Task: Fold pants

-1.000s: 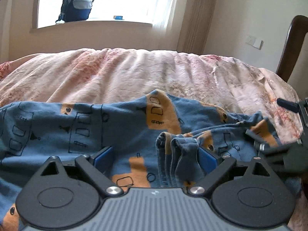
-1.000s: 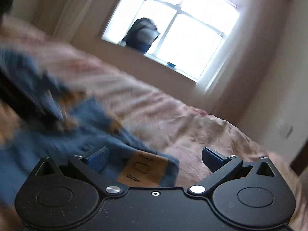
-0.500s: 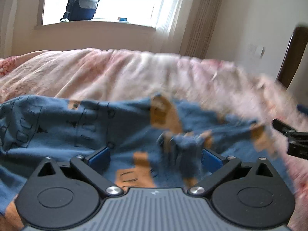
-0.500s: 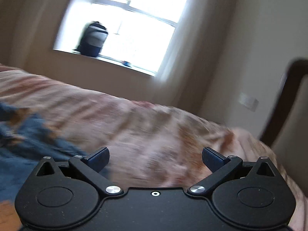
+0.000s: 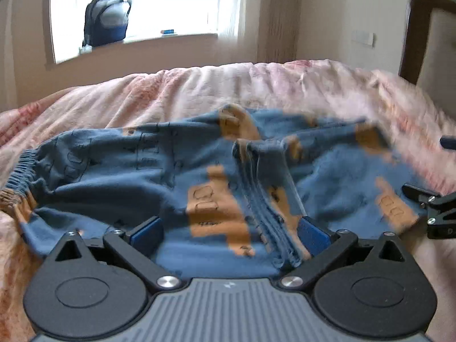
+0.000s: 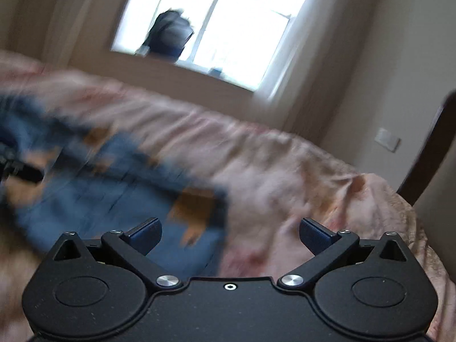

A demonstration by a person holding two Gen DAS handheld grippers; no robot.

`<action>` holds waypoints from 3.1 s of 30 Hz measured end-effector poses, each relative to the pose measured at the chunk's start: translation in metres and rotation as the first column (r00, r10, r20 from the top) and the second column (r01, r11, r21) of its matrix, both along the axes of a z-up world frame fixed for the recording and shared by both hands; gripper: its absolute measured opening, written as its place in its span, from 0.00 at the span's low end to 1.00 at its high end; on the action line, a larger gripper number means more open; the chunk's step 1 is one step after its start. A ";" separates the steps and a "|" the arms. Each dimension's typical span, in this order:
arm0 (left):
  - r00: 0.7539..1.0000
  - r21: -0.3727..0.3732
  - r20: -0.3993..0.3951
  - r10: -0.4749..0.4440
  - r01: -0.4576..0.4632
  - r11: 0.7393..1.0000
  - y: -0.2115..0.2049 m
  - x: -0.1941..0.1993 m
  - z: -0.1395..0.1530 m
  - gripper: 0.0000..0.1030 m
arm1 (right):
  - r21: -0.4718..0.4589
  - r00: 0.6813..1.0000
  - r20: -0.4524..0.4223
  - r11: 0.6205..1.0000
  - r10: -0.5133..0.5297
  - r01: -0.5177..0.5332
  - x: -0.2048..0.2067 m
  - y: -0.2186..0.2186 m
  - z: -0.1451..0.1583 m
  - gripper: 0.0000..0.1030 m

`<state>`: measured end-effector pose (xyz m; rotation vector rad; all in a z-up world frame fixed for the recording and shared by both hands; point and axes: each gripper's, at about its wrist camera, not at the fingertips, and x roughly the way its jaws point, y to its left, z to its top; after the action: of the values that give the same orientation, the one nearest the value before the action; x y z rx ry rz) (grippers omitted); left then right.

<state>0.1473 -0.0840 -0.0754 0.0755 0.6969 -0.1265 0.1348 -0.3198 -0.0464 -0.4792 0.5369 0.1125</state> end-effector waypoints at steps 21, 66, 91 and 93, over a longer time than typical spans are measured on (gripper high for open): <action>0.966 0.088 -0.230 0.117 -0.099 0.991 0.069 0.000 0.123 1.00 | 0.167 0.995 -0.050 0.981 -0.091 0.098 0.006 -0.012 0.003 0.99; 0.972 -0.332 -0.088 0.218 -0.235 0.913 0.211 -0.020 0.022 1.00 | 0.620 0.173 -0.386 0.394 0.906 -0.679 0.214 0.296 0.037 0.68; 0.954 -0.514 -0.171 0.245 -0.298 0.804 0.215 0.015 0.014 0.83 | 0.637 0.213 -0.373 0.417 0.903 -0.648 0.228 0.288 0.012 0.36; 0.953 -0.510 -0.173 0.251 -0.304 0.805 0.215 0.016 0.014 0.82 | 0.637 0.214 -0.373 0.417 0.903 -0.649 0.228 0.288 0.011 0.36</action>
<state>0.1634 0.1311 -0.0615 -0.5744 0.7416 -0.0367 0.3629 -0.0322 -0.0349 -0.2948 0.9388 1.4905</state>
